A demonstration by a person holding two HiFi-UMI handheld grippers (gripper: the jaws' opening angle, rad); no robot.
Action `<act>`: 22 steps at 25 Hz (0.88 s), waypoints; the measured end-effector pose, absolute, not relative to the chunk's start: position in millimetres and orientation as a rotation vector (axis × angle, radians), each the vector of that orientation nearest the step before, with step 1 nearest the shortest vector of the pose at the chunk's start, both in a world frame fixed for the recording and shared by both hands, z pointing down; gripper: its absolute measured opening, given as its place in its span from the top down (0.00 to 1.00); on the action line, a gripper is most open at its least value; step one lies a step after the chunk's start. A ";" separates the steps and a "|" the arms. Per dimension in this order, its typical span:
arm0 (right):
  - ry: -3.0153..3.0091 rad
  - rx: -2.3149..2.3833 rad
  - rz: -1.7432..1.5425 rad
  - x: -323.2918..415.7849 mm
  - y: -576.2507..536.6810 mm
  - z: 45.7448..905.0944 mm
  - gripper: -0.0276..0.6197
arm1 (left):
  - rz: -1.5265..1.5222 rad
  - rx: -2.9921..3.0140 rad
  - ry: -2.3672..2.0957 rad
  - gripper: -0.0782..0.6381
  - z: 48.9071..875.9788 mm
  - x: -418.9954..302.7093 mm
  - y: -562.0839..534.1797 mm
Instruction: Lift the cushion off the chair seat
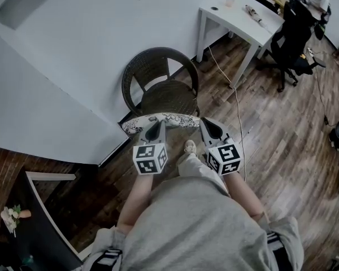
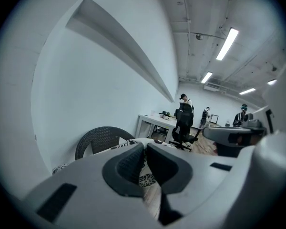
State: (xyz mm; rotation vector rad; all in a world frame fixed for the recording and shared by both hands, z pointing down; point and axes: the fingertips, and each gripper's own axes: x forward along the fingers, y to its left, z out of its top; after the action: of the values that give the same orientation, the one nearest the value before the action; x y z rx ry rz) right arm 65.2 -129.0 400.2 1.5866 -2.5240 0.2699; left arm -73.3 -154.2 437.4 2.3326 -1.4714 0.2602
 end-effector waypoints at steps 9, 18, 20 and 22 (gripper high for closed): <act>-2.538 1.618 0.243 68.8 -116.7 389.9 0.95 | 0.163 2.372 -1.505 0.86 404.2 -80.9 -140.8; -2.526 1.621 0.246 72.6 -108.1 390.5 0.95 | 0.136 2.377 -1.520 0.86 396.2 -84.7 -138.0; -2.518 1.618 0.249 72.3 -107.6 392.3 0.95 | 0.131 2.378 -1.520 0.86 395.7 -85.2 -138.0; -2.505 1.611 0.251 71.3 -107.2 394.4 0.96 | 0.124 2.376 -1.518 0.86 395.6 -86.0 -138.2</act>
State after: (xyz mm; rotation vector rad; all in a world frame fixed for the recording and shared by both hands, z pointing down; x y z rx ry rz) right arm 71.3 -107.2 394.4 1.6109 -2.5047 0.2507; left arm -86.0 -138.2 395.6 2.3757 -1.5177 0.1244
